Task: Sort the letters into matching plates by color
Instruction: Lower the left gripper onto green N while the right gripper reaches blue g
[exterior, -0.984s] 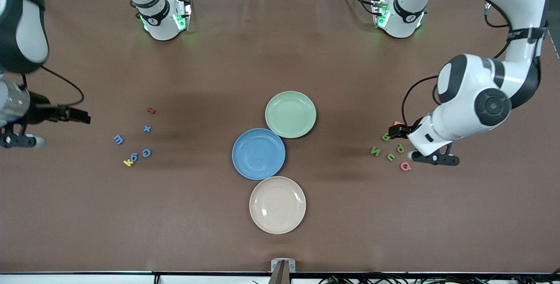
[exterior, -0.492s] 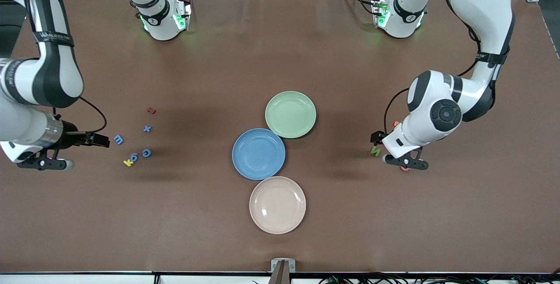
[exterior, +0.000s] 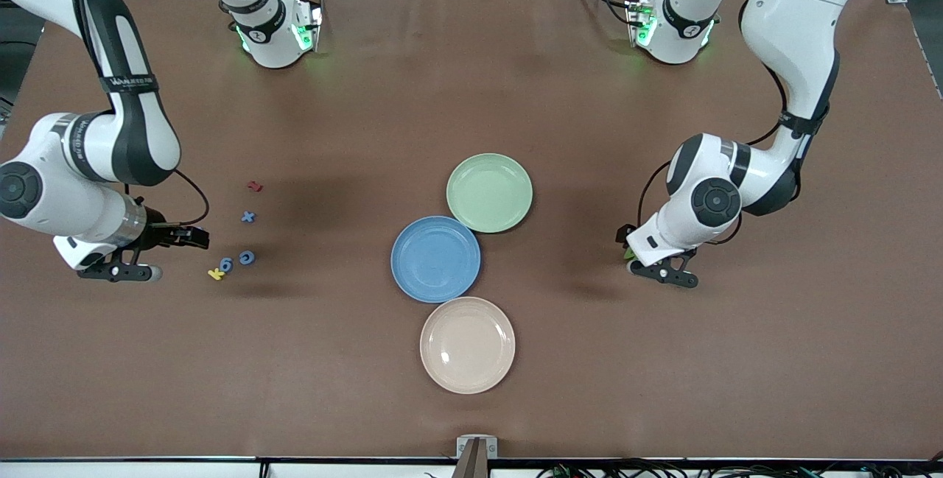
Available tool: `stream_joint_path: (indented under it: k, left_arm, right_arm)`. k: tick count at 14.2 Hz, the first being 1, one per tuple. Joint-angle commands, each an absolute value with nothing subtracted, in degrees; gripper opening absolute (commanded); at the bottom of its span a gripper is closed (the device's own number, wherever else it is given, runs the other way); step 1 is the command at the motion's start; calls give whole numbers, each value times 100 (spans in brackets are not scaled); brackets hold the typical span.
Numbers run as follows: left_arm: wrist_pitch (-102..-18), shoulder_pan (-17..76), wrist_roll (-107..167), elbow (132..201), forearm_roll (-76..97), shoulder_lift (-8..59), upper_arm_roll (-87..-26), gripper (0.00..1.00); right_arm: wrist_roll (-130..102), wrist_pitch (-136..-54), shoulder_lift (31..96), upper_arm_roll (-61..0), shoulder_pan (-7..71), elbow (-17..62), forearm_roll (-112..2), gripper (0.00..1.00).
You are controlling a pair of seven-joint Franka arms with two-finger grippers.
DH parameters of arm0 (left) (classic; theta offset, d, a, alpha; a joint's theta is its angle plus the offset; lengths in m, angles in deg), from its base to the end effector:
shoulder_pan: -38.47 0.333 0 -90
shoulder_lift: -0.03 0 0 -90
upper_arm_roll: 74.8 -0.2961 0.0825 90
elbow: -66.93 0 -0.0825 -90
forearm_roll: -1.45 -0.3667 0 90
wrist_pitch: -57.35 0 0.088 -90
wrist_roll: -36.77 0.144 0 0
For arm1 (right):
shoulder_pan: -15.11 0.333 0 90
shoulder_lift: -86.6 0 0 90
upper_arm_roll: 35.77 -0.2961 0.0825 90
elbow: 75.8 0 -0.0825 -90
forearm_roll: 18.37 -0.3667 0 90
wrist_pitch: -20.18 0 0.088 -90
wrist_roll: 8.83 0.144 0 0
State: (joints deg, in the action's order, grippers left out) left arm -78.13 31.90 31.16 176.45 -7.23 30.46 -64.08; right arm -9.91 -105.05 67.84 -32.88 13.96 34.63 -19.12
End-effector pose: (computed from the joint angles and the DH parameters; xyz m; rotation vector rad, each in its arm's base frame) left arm 0.5730 -0.1723 0.1735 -3.0865 0.4561 0.0970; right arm 0.5862 -0.0400 0.2696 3.1356 -0.0901 -0.1080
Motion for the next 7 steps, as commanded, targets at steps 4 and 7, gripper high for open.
stream_joint_path:
  k: [4,7]
  left_arm:
    - [-8493,3144,3123,17934,-831,3201,-6373,80]
    - [-8591,3144,3123,17978,-831,3228,-6373,72]
  right_arm:
    - [-935,-11384,6446,-3287,1405,3873,-1942,65]
    - [-935,-11648,6182,-3287,1397,3873,-1942,64]
